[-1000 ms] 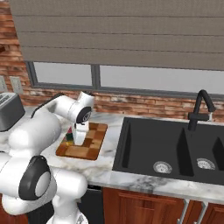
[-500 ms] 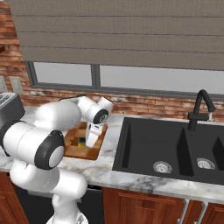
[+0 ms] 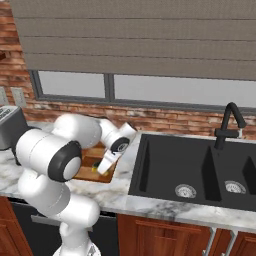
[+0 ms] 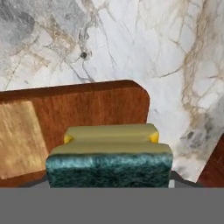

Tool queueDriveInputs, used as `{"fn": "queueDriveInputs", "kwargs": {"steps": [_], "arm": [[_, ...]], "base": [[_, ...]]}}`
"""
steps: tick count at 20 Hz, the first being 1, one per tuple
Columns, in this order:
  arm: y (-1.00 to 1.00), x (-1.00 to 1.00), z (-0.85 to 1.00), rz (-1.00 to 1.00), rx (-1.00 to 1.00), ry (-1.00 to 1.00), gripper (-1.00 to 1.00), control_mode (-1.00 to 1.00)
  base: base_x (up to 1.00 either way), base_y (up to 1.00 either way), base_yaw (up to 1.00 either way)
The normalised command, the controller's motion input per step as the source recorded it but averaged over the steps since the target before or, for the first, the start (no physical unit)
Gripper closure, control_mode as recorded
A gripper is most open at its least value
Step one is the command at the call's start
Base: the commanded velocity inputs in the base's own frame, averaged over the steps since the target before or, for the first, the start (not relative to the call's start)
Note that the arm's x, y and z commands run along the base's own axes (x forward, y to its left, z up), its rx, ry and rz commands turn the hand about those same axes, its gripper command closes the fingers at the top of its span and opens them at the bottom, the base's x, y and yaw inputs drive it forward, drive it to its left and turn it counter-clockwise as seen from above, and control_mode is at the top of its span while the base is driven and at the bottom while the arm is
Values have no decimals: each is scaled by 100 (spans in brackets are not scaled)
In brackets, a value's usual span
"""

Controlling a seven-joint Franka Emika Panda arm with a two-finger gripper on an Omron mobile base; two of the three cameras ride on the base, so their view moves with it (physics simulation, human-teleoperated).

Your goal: Pick up the sponge from the counter and clean the cutting board by briefly scrubbing or pressing down on the cutting board. Once finished, release the sponge.

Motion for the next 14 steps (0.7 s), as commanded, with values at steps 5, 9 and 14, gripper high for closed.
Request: {"fn": "queueDriveInputs", "kwargs": {"steps": [5,9,14], "arm": [[9,9,-32,-29,-3,0,100,-100],[7,4,-23,-18,-9,0,100,-100],[3,0,-23,-3,-16,0,100,-100]], "base": [[0,0,0],[0,0,0],[0,0,0]]}}
